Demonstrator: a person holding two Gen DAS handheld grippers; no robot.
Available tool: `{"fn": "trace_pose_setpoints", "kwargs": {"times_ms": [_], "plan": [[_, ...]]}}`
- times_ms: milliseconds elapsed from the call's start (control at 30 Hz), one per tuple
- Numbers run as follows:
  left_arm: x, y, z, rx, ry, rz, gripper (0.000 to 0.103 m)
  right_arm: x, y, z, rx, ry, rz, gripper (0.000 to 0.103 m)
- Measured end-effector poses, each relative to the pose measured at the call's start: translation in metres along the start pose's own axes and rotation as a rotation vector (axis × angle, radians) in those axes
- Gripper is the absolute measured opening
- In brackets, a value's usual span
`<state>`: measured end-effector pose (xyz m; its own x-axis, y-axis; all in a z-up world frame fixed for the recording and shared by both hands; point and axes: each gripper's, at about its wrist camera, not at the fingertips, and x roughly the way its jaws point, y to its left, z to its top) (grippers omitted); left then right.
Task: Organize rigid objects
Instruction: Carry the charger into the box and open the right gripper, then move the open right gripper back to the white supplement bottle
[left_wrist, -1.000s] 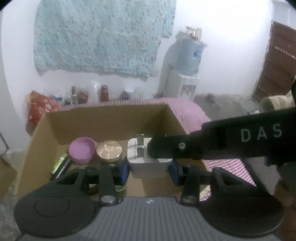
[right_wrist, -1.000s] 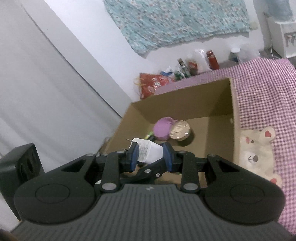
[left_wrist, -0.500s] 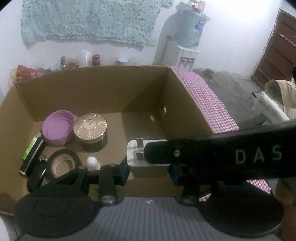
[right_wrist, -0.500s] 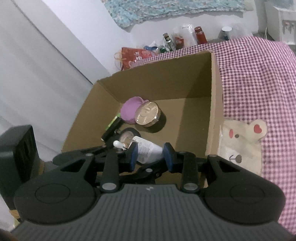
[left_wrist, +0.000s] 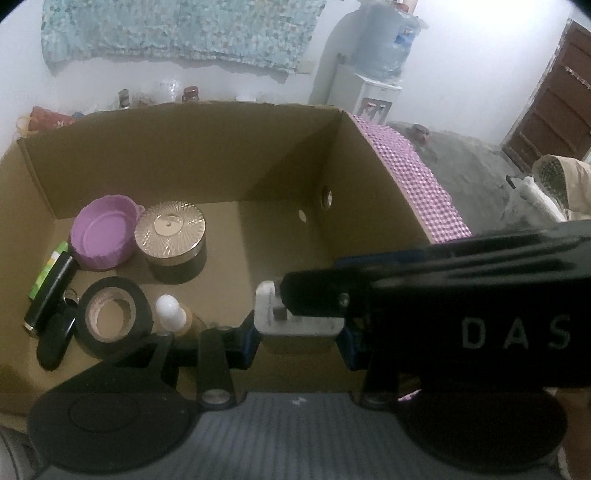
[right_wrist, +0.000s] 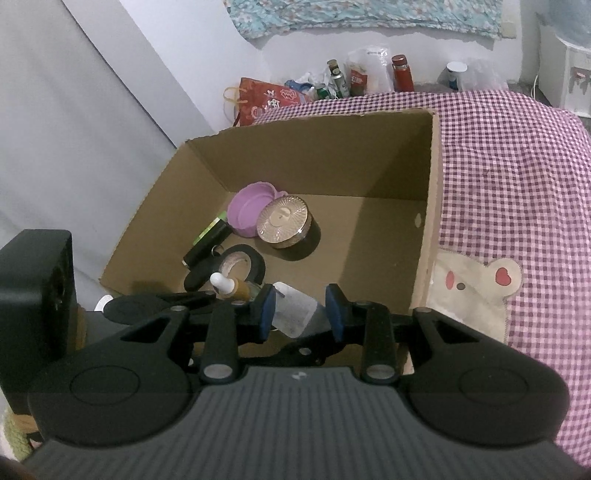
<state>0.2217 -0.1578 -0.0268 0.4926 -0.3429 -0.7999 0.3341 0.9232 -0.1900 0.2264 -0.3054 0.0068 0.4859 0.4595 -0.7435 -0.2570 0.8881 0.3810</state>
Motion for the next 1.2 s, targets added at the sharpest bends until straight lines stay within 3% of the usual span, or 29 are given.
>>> {"fn": "trace_pose_setpoints", "kwargs": {"times_ms": [100,333,500,633,867,1000,1200], "plan": [[-0.001,0.0,0.0,-0.001,-0.01,-0.012,0.04,0.0,0.001,0.0,-0.004,0.0,-0.004,0.029],[-0.008,-0.002,-0.002,-0.003,-0.035,-0.022,0.041,-0.002,-0.002,-0.001,0.015,-0.01,0.011,0.03],[-0.042,-0.006,-0.008,0.017,-0.118,-0.007,0.059,-0.027,-0.006,-0.008,0.072,-0.089,0.067,0.03],[-0.089,-0.008,-0.026,0.026,-0.214,-0.011,0.074,-0.072,-0.001,-0.026,0.099,-0.21,0.118,0.032],[-0.15,0.005,-0.086,0.015,-0.297,0.005,0.083,-0.136,0.013,-0.084,0.129,-0.357,0.143,0.048],[-0.164,0.02,-0.118,-0.023,-0.309,0.081,0.083,-0.139,0.027,-0.114,0.135,-0.35,0.157,0.053],[-0.164,0.04,-0.138,-0.069,-0.3,0.161,0.083,-0.101,0.07,-0.127,0.099,-0.24,0.205,0.056]]}}
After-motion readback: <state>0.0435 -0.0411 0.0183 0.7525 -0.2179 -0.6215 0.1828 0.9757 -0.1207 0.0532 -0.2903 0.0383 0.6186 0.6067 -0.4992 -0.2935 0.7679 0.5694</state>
